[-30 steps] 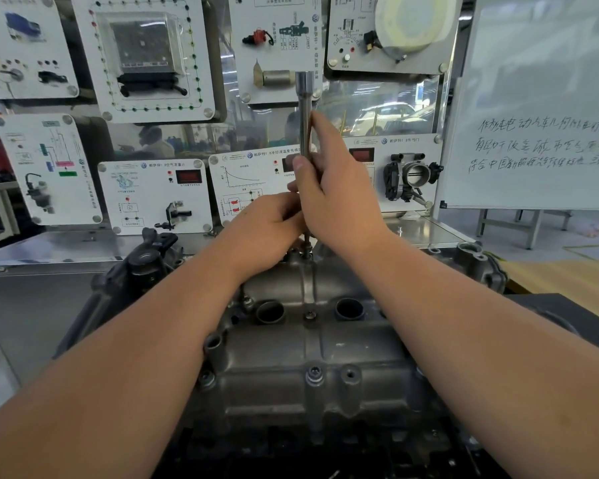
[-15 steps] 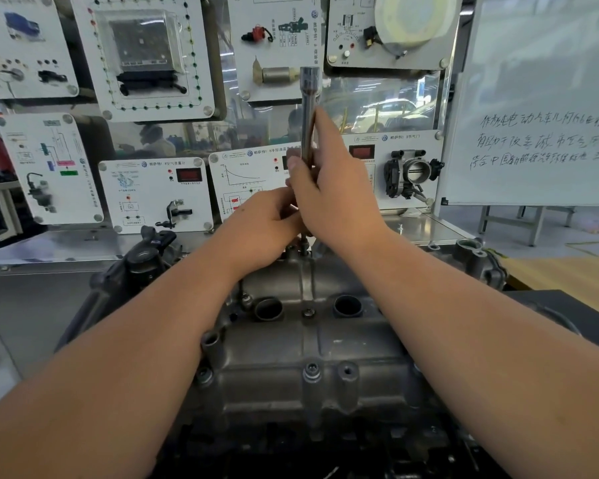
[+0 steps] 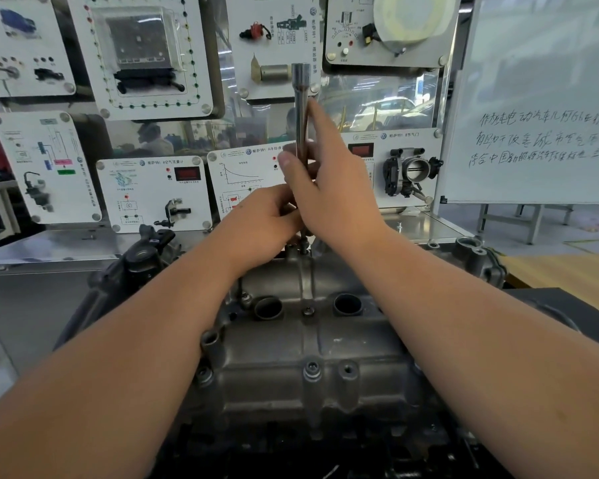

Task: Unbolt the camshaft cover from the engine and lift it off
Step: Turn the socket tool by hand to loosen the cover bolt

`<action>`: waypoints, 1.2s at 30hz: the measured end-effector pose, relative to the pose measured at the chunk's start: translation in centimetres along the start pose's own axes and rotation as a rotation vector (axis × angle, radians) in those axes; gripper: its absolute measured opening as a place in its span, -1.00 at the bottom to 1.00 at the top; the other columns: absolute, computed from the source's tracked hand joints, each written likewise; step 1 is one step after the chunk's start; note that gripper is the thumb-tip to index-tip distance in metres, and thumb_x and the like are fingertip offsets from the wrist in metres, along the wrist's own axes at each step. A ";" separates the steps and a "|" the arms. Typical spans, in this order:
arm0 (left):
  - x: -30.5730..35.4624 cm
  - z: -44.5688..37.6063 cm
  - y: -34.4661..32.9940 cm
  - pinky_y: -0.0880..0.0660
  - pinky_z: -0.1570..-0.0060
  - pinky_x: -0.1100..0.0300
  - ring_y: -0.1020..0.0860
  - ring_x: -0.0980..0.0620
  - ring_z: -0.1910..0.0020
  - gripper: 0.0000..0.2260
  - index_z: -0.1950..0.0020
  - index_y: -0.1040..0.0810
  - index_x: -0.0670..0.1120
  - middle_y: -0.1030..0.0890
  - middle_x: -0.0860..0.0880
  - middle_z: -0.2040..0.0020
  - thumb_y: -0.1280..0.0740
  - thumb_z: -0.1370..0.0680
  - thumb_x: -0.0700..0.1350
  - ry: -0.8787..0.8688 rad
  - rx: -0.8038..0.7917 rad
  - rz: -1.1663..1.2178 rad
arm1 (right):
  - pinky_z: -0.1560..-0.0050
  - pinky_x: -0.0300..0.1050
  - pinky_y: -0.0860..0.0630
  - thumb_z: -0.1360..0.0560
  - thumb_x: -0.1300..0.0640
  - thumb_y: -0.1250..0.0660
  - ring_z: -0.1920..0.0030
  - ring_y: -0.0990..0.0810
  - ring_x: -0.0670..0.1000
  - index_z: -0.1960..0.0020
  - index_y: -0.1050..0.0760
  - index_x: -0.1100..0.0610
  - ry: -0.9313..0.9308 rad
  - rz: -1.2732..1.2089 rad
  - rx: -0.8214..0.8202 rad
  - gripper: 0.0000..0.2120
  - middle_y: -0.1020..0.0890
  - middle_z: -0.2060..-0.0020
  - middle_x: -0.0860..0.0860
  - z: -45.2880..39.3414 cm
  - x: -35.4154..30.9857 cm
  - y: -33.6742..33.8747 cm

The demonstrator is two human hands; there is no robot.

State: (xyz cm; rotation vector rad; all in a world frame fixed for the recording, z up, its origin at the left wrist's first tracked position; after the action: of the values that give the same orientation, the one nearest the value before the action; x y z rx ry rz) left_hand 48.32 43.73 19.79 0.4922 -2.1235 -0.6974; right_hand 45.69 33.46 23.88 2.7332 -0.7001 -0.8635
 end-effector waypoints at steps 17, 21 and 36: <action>-0.2 0.1 0.2 -0.61 0.09 -0.09 -0.69 0.04 0.15 -0.75 -0.03 -0.59 0.12 -0.71 0.05 0.12 -0.25 -0.44 0.15 0.023 0.021 -0.018 | 0.02 -0.14 -0.54 -0.64 0.11 -0.29 0.12 -0.65 -0.02 -0.51 -0.36 0.11 0.042 0.040 0.037 -0.55 -0.69 -0.05 0.03 0.1 -0.4 0.5; -0.3 0.1 -0.1 -0.62 0.00 -0.20 -0.70 -0.02 0.10 -0.79 0.02 -0.61 0.10 -0.72 -0.01 0.13 -0.23 -0.50 0.11 0.026 0.005 -0.004 | 0.06 0.05 -0.60 -0.67 0.17 -0.17 0.11 -0.68 0.07 -0.46 -0.34 0.14 0.000 0.031 -0.008 -0.64 -0.68 0.05 0.09 -0.1 0.1 0.0; -0.1 0.2 -0.1 -0.61 0.04 -0.21 -0.69 -0.09 0.10 -0.89 0.06 -0.60 0.16 -0.72 0.00 0.13 -0.28 -0.53 0.06 -0.007 -0.012 -0.018 | 0.06 0.12 -0.63 -0.69 0.11 -0.13 0.09 -0.70 0.10 -0.59 -0.13 0.08 -0.051 0.019 -0.041 -0.51 -0.69 0.06 0.11 -0.1 0.2 -0.2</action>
State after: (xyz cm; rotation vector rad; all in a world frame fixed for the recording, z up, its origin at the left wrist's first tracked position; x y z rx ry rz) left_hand 48.25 43.75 19.61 0.5039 -2.1231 -0.7229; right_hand 45.98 33.48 23.78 2.6731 -0.7091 -0.9356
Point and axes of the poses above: each hand's wrist, its own z-axis away from the middle knuckle, its own y-axis out of the back of the hand, x = y × z, the point moved 8 cm from there along -z, towards the middle knuckle
